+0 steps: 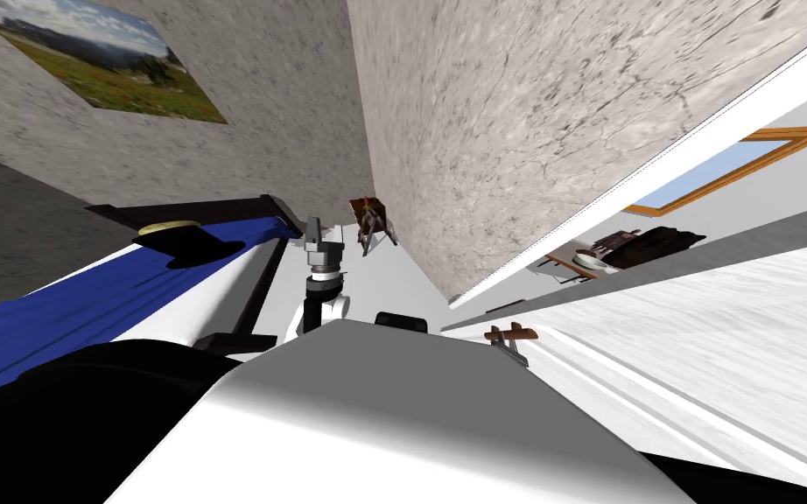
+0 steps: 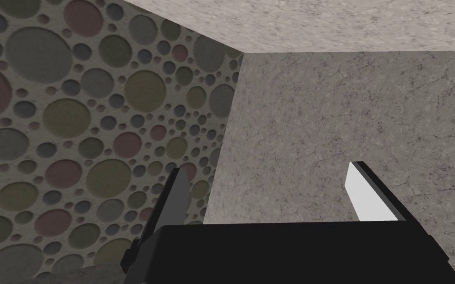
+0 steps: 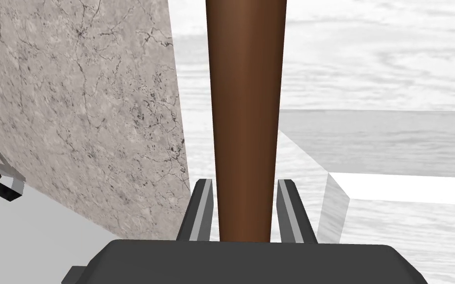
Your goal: Pull the door open
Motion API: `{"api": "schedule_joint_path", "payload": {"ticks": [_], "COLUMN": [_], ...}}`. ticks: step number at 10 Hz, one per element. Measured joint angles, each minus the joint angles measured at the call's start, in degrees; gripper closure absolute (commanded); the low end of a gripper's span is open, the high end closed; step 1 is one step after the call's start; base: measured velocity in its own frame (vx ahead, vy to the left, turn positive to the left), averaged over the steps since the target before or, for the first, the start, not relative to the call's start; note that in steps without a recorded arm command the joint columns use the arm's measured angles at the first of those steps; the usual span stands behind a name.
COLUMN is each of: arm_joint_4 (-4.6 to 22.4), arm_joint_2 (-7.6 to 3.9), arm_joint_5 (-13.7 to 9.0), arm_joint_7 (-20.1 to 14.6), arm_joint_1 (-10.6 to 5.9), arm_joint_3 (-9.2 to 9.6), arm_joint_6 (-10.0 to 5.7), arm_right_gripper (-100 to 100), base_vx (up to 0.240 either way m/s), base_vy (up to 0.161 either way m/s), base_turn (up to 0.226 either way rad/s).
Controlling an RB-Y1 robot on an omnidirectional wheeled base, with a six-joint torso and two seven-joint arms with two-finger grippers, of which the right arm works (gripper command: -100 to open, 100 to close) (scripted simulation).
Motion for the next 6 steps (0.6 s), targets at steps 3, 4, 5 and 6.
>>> {"api": "schedule_joint_path", "payload": {"ticks": [3, 4, 5, 6], "arm_joint_4": [-0.84, -0.89, -0.86, -0.85], "arm_joint_2": [-0.66, -0.85, -0.72, -0.89], "arm_joint_5": [1.7, 2.28, 2.45, 2.96], "arm_joint_7": [-0.41, -0.6, -0.64, -0.76], "arm_joint_1": [1.04, 1.1, 1.15, 1.22], "arm_joint_3": [2.19, 2.93, 3.23, 3.79], "arm_joint_6": [-1.44, -1.96, -1.95, -2.23], "arm_right_gripper": [100, 100, 100, 100], "base_vx": [-0.243, -0.12, -0.155, -0.197], "base_vy": [0.008, 0.006, -0.021, -0.035], "base_turn": [0.04, 0.02, 0.048, 0.052]}}
